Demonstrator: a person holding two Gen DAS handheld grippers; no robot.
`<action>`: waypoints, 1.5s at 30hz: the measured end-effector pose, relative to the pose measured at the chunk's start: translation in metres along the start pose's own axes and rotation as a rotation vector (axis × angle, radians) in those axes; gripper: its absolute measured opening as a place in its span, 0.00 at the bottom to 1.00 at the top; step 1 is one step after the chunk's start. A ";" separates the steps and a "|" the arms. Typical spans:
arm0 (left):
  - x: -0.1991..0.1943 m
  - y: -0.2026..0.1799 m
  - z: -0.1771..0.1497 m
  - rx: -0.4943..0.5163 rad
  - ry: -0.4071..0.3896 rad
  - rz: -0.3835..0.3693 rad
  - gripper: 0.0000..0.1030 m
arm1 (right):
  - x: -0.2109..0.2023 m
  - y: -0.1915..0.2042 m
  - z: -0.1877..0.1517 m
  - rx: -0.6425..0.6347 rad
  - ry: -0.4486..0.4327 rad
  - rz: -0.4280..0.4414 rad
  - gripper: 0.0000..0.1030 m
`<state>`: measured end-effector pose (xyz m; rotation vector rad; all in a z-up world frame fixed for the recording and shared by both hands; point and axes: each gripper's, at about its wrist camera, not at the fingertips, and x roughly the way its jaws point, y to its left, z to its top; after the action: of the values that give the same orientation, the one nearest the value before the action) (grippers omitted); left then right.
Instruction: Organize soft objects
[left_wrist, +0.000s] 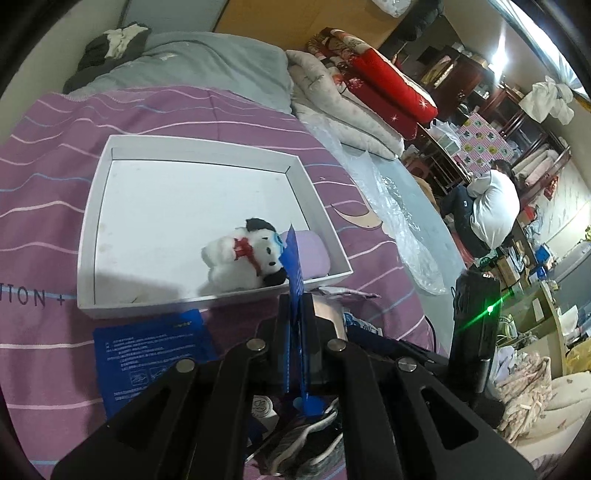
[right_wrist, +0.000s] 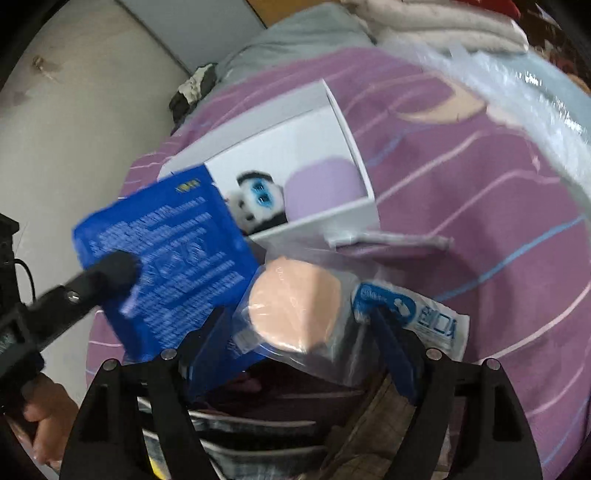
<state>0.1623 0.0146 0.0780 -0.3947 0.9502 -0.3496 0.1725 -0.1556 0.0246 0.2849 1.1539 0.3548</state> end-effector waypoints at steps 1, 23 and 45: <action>0.001 0.000 0.002 -0.003 0.000 0.001 0.05 | 0.000 -0.002 -0.001 0.005 -0.013 -0.001 0.68; -0.020 0.004 0.005 -0.006 -0.075 -0.041 0.05 | -0.062 -0.004 0.005 0.075 -0.086 0.160 0.08; -0.028 0.012 0.014 -0.033 -0.117 -0.068 0.05 | -0.048 -0.046 0.019 0.218 0.001 0.102 0.11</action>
<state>0.1606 0.0408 0.0997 -0.4736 0.8306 -0.3690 0.1785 -0.2183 0.0539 0.5362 1.1832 0.3183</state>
